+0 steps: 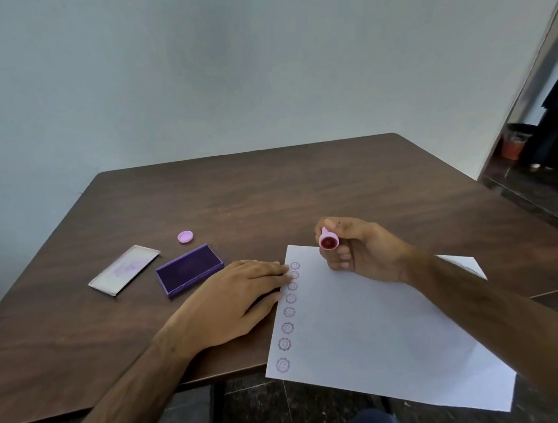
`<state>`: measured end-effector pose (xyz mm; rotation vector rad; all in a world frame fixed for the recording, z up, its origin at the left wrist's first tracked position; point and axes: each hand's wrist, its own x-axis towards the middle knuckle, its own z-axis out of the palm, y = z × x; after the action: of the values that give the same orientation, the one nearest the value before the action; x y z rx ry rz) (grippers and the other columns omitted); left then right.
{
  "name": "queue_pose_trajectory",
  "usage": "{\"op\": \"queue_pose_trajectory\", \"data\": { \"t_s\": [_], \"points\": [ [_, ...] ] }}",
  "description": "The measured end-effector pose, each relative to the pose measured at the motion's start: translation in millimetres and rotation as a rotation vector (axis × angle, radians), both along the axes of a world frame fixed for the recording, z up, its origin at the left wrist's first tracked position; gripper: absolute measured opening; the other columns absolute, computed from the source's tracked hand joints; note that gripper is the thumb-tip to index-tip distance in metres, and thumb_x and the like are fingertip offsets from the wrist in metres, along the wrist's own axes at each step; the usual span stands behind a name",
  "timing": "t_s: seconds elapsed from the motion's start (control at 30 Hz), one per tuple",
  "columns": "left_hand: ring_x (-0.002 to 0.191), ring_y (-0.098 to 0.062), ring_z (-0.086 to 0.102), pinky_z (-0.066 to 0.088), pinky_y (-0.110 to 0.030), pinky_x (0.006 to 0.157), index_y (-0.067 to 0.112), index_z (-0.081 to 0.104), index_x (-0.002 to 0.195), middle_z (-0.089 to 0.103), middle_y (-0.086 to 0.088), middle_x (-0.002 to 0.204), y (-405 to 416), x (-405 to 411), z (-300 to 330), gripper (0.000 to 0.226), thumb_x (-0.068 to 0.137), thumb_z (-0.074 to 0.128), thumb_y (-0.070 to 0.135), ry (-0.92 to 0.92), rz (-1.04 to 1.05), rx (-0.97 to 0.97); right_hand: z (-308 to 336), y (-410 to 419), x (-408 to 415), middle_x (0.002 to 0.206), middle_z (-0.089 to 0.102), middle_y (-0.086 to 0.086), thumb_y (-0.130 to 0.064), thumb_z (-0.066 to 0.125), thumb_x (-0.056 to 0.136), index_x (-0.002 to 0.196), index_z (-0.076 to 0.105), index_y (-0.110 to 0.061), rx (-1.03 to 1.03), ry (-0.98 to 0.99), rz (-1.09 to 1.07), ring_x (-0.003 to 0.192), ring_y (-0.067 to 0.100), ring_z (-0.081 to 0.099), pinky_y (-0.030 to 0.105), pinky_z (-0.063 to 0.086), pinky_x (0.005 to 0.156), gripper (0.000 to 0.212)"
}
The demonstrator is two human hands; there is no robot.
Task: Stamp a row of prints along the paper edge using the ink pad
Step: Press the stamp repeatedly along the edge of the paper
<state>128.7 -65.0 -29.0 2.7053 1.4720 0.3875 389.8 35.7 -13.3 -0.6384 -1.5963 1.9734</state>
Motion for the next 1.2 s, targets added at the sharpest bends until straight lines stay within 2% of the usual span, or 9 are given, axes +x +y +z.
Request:
{"op": "queue_pose_trajectory", "data": {
  "t_s": [0.13,0.23,0.37,0.47,0.6,0.7,0.9,1.0,1.2],
  "points": [
    [0.137,0.003,0.038,0.019,-0.013,0.112,0.034,0.047,0.146,0.044,0.018,0.152,0,2,2,0.043,0.104,0.040,0.040,-0.028,0.009,-0.013,11,15,-8,0.075,0.049,0.006,-0.021,0.056,0.101,0.096,0.065,-0.006,0.195,-0.094,-0.066,0.060,0.008,0.038,0.021,0.035,0.056,0.018],
    [0.138,0.003,0.039,0.025,-0.017,0.114,0.032,0.045,0.147,0.043,0.017,0.153,-1,1,2,0.044,0.104,0.040,0.039,-0.040,0.012,-0.037,16,24,-18,0.083,0.052,0.021,-0.027,0.060,0.101,0.100,0.061,-0.002,0.466,-0.300,-0.135,0.062,0.018,0.039,0.026,0.035,0.056,0.025],
    [0.138,0.004,0.036,0.020,-0.011,0.111,0.031,0.044,0.147,0.042,0.017,0.153,1,1,1,0.045,0.104,0.038,0.039,-0.038,0.013,-0.047,7,24,-32,0.078,0.068,-0.010,-0.016,0.061,0.100,0.091,0.062,-0.007,0.717,-0.400,-0.121,0.063,0.006,0.050,0.015,0.040,0.056,0.013],
    [0.137,0.004,0.036,0.021,-0.011,0.110,0.031,0.045,0.147,0.043,0.015,0.153,2,0,-1,0.046,0.103,0.037,0.041,-0.043,0.007,-0.052,-3,22,-36,0.078,0.066,-0.014,-0.012,0.061,0.100,0.086,0.061,-0.011,0.791,-0.396,-0.129,0.066,0.003,0.052,0.014,0.041,0.063,0.014],
    [0.135,0.004,0.039,0.022,-0.012,0.109,0.030,0.047,0.146,0.046,0.014,0.150,2,0,-1,0.044,0.103,0.039,0.040,-0.063,0.006,-0.053,-12,20,-35,0.081,0.068,-0.009,-0.014,0.060,0.101,0.088,0.061,-0.012,0.847,-0.402,-0.148,0.069,0.018,0.056,0.025,0.045,0.068,0.013],
    [0.135,0.003,0.040,0.021,-0.010,0.108,0.030,0.047,0.146,0.046,0.014,0.150,3,0,-1,0.044,0.103,0.040,0.039,-0.065,0.010,-0.054,-14,21,-35,0.084,0.068,-0.009,-0.015,0.062,0.099,0.089,0.061,-0.013,0.948,-0.415,-0.150,0.073,0.006,0.060,0.020,0.047,0.070,0.011],
    [0.134,0.004,0.039,0.016,-0.004,0.103,0.031,0.048,0.145,0.047,0.015,0.149,3,0,-1,0.043,0.103,0.040,0.038,-0.065,0.024,-0.058,-14,20,-35,0.087,0.071,-0.001,-0.015,0.064,0.098,0.090,0.061,-0.011,1.026,-0.427,-0.140,0.076,0.014,0.062,0.025,0.049,0.071,0.010],
    [0.134,0.004,0.038,0.015,-0.001,0.103,0.031,0.049,0.144,0.047,0.016,0.149,2,0,-1,0.043,0.103,0.039,0.039,-0.067,0.021,-0.059,-14,19,-36,0.088,0.072,0.001,-0.017,0.063,0.099,0.091,0.060,-0.011,1.070,-0.447,-0.131,0.079,0.019,0.064,0.033,0.051,0.072,0.010],
    [0.134,0.004,0.040,0.022,-0.010,0.108,0.029,0.050,0.144,0.048,0.015,0.149,-1,1,3,0.042,0.104,0.040,0.037,-0.065,0.019,-0.066,-16,20,-36,0.087,0.071,-0.002,-0.018,0.064,0.098,0.091,0.060,-0.013,1.106,-0.456,-0.136,0.076,0.015,0.063,0.031,0.050,0.070,0.010]
  ]
}}
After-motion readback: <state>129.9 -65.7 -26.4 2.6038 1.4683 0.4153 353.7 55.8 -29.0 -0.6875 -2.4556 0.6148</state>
